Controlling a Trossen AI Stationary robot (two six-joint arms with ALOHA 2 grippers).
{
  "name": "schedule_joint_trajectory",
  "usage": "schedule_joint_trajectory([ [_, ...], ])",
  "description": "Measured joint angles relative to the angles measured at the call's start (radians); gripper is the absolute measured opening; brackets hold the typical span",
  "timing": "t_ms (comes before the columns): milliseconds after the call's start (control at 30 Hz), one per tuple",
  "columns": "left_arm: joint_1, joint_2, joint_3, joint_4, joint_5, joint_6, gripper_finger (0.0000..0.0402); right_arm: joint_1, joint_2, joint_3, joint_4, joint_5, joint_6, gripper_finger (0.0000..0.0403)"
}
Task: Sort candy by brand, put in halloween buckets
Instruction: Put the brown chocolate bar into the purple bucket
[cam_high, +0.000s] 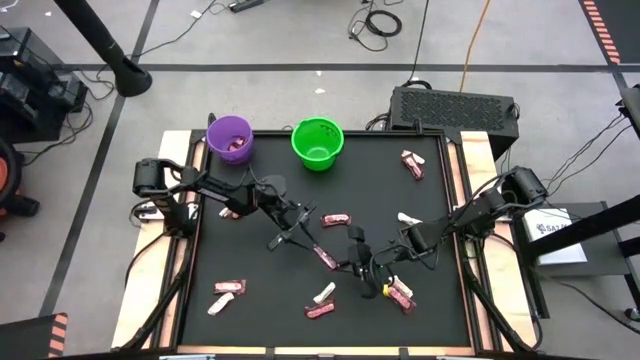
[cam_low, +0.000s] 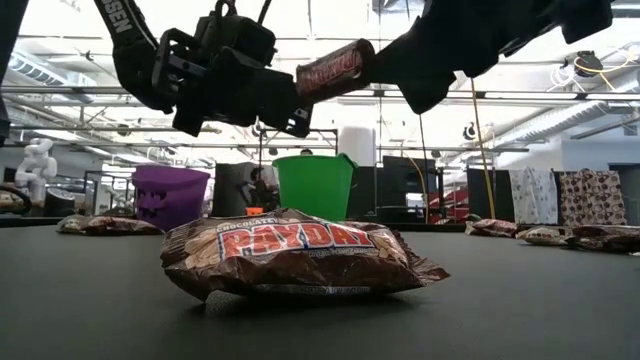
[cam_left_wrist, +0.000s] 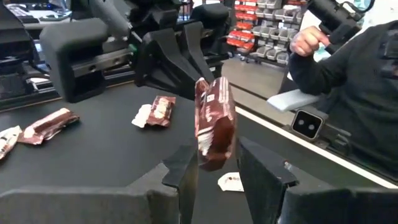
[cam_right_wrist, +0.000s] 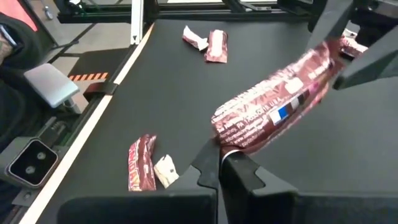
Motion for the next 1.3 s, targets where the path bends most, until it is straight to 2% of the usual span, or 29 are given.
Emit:
schedule_joint_trajectory([
  [500,-0.002,0.000,0.000,-0.021,-0.003,0.000,0.0116,0.000,0.000,0.000,0.000,-0.001,-0.004,0.0000],
  [733,-0.015,0.000,0.000,-0.021,-0.053,0.019,0.0116,-0.002,0.000,0.000,0.009,0.060,-0.005,0.0000],
  [967,-0.022,0.000,0.000,-0.021,-0.064,0.026,0.0112,-0.002,0.000,0.000,0.032,0.068,-0.005,0.0000],
  [1067,-0.022,0.000,0.000,-0.021,-0.062,0.032,0.0089,-0.002,0.000,0.000,0.032,0.068,-0.005,0.0000],
  [1233,-0.022,0.000,0.000,-0.021,-0.062,0.053,0.0017,-0.002,0.000,0.000,0.032,0.068,-0.005,0.0000],
  [1300,-0.022,0.000,0.000,-0.014,-0.065,0.052,0.0011,-0.002,0.000,0.000,0.032,0.069,-0.009,0.0000],
])
